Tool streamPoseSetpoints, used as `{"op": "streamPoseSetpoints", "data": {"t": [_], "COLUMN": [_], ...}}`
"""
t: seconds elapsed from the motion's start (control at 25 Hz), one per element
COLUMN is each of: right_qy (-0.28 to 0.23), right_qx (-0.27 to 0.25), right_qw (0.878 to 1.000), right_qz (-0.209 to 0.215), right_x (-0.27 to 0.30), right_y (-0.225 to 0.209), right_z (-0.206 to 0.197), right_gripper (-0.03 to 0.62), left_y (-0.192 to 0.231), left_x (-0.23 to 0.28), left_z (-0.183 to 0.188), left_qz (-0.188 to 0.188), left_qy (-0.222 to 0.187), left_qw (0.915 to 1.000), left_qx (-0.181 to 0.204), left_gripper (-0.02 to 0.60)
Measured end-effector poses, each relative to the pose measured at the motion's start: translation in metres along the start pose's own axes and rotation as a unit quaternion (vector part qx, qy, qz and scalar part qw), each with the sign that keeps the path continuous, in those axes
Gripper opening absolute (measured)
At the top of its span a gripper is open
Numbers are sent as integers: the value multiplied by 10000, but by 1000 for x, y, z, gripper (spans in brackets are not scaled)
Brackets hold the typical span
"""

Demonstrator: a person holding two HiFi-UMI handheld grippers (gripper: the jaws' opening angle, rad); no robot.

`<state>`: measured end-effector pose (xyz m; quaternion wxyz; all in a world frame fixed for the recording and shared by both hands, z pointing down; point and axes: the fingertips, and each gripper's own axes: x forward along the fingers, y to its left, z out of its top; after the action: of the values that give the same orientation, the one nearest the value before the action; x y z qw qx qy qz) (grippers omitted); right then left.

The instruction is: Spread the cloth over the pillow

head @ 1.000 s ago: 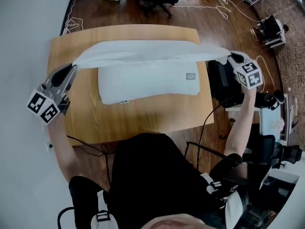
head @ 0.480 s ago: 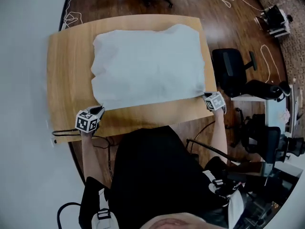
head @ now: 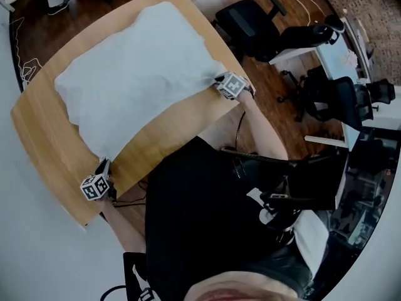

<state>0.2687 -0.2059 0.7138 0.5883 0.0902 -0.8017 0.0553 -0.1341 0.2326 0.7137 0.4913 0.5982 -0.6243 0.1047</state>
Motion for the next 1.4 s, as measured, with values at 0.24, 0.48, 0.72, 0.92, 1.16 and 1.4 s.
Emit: {"op": "streamPoseSetpoints", "data": {"t": [0.24,0.48,0.72,0.92,1.16,1.4], "right_qy": [-988,-4753,-5008,-4070,-3576,-3665], "right_qx": [893,739,-2056,-3511,-4693,-4423], "right_qw": [9911,8750,8322,8432,7978,8113], "right_qz": [9,545,1200,46,-1242,-1089], "right_x": [-49,-274,-305,-254,-250,-249], "right_y": [-48,-12,223,335,358,333], "right_z": [-17,132,294,333,333,305], "right_gripper": [249,73,3,0,0,0], "left_y": [24,-49,-240,-265,-265,-299], "left_x": [-83,-198,-149,-169,-174,-152], "left_z": [24,127,239,261,258,258], "left_qz": [-653,-2685,-4247,-4358,-4180,-4146], "left_qy": [-3109,-5586,-5540,-5744,-5884,-5583], "left_qw": [9284,7773,7160,6929,6916,7174], "left_qx": [-1930,-1080,97,-51,-257,414], "left_gripper": [103,39,37,55,54,54]}}
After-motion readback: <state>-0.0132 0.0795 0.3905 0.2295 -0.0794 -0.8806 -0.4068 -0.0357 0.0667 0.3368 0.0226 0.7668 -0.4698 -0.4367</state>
